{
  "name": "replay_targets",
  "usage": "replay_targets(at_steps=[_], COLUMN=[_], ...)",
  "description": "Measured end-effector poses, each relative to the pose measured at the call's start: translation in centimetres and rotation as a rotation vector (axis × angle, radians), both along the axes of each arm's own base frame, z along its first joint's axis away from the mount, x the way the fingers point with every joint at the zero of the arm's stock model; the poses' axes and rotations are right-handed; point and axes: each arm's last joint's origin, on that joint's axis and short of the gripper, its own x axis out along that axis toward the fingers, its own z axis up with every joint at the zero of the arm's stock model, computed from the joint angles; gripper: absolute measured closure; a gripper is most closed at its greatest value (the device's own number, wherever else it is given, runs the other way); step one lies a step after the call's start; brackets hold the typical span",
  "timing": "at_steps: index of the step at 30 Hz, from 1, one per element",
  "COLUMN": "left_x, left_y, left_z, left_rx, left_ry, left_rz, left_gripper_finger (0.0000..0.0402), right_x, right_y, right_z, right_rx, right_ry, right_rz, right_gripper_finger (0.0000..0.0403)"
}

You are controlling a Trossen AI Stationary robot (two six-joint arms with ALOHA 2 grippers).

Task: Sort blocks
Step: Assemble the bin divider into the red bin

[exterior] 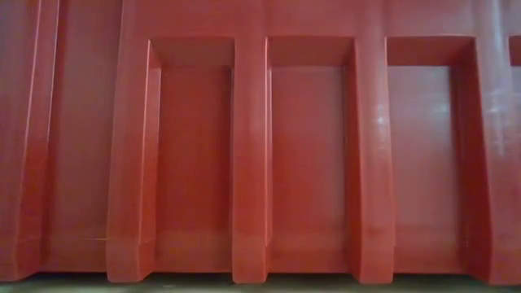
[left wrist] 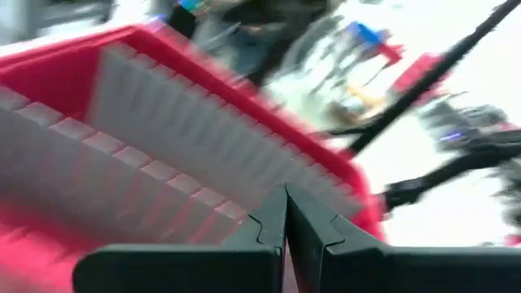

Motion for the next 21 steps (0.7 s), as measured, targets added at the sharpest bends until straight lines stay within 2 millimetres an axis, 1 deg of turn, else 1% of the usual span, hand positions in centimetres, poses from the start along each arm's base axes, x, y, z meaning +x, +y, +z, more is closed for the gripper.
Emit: replay_targets(at_steps=[3, 6, 8, 10, 13, 15, 16, 18, 20, 21], left_x=[-0.5, -1.2, -1.5, -1.8, -2.0, -2.0, -2.0, -2.0, -2.0, -2.0], left_y=[-0.4, -0.5, -0.5, -0.4, -0.3, -0.2, -0.2, -0.1, -0.1, -0.1], left_z=[1.0, 1.9, 2.1, 2.1, 2.2, 2.0, 2.0, 1.9, 1.7, 1.5], left_rx=[0.005, 0.020, 0.019, 0.023, 0.051, 0.054, 0.054, 0.054, 0.060, 0.068], left_ry=[-0.090, -0.159, -0.170, -0.179, -0.179, -0.166, -0.162, -0.148, -0.129, -0.113], left_rz=[-0.052, -0.068, -0.066, -0.050, -0.015, -0.006, 0.002, 0.028, 0.042, 0.054], left_gripper_finger=[0.0401, 0.0401, 0.0401, 0.0401, 0.0402, 0.0402, 0.0401, 0.0401, 0.0402, 0.0402], right_x=[-1.5, -3.4, -4.5, -5.6, -7.5, -8.7, -9.3, -10.3, -11.1, -11.4], right_y=[-5.3, -10.3, -13.2, -15.4, -17.4, -18.4, -18.8, -19.3, -19.1, -18.7], right_z=[0.6, 0.8, -0.1, -1.0, -1.7, -2.3, -2.8, -4.4, -6.3, -7.0], right_rx=[0.014, 0.136, 0.223, 0.291, 0.270, 0.267, 0.291, 0.417, 0.560, 0.604], right_ry=[0.062, 0.035, 0.032, 0.020, 0.023, 0.046, 0.076, 0.109, 0.147, 0.166], right_rz=[-0.059, -0.184, -0.273, -0.367, -0.518, -0.575, -0.570, -0.535, -0.459, -0.416], right_gripper_finger=[0.0403, 0.0403, 0.0403, 0.0403, 0.0403, 0.0403, 0.0403, 0.0403, 0.0403, 0.0403])
